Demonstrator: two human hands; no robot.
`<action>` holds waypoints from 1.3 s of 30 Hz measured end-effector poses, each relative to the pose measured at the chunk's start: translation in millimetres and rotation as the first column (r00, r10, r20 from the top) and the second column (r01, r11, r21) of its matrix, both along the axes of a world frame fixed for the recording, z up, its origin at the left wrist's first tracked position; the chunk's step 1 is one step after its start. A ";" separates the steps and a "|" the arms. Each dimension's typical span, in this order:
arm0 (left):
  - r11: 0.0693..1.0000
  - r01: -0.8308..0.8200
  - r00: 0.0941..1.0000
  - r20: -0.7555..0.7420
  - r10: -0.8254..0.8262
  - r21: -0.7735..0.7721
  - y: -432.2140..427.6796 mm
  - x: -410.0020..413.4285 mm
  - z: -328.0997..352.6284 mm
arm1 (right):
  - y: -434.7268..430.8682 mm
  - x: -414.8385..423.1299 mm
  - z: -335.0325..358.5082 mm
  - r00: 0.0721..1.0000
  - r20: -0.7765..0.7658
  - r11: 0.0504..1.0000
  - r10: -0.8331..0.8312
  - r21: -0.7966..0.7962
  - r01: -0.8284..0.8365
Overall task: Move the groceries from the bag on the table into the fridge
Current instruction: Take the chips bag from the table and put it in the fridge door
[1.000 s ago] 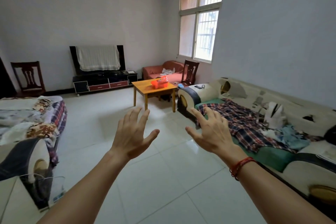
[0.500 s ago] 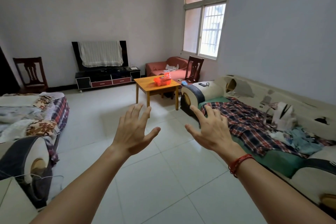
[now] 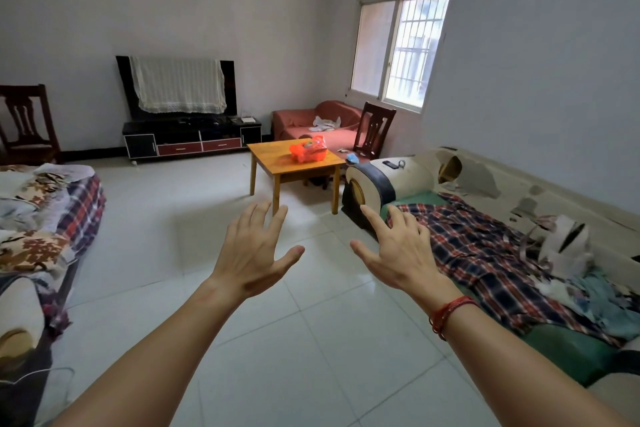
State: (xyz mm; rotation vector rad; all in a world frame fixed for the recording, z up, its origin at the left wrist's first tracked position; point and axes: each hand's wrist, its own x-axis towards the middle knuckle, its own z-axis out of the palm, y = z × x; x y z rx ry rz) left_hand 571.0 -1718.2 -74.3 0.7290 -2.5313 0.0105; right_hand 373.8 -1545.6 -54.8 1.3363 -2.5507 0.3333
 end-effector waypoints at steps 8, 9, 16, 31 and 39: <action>0.999 0.040 0.999 0.015 -0.040 0.010 -94.8 -84.9 1.3 | -93.5 -78.0 -8.9 0.999 0.029 1.000 -0.029 0.011 0.029; 0.999 0.043 0.999 0.025 -0.044 0.016 -105.8 -96.4 -0.8 | -104.1 -89.1 -11.2 0.999 0.035 0.999 -0.033 0.016 0.032; 0.999 0.032 0.998 0.058 -0.033 0.029 -187.2 -184.1 -26.7 | -188.2 -181.9 -36.8 0.998 0.047 0.999 -0.039 0.034 0.038; 0.998 -0.037 0.991 0.131 0.030 0.057 -362.6 -416.7 -38.0 | -362.4 -417.9 -47.0 0.996 0.090 0.995 -0.001 0.104 -0.008; 0.995 -0.055 0.987 0.153 0.042 0.084 -459.6 -496.6 -54.5 | -459.3 -503.9 -66.3 0.995 0.096 0.992 0.016 0.122 -0.028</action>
